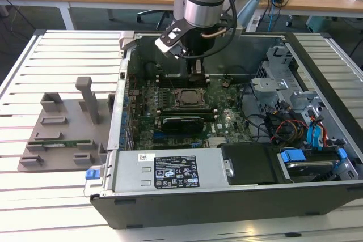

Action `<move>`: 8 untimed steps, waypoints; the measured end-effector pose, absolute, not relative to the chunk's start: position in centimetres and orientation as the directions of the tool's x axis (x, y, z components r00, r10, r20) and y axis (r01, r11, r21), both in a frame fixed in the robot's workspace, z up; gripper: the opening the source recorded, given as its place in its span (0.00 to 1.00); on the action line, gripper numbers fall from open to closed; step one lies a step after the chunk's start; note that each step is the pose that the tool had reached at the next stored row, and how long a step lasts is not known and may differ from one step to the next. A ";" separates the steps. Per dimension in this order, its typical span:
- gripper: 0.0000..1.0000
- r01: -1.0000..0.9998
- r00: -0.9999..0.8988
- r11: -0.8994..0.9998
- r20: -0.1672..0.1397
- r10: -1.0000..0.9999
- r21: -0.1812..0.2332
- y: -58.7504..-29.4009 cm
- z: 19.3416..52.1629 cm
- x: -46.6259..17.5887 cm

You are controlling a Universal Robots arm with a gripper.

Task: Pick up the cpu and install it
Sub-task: 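Close the cpu cover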

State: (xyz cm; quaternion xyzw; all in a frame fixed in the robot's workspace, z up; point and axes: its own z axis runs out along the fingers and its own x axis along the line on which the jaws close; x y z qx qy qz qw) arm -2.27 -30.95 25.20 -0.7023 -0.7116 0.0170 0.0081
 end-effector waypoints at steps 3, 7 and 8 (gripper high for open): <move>0.17 0.999 -0.013 0.013 -0.012 1.000 -0.036 -31.0 25.6 -2.3; 0.17 0.999 -0.013 0.013 -0.012 1.000 -0.035 -30.9 26.3 -2.3; 0.17 0.999 -0.013 0.013 -0.012 1.000 -0.035 -31.0 26.3 -2.3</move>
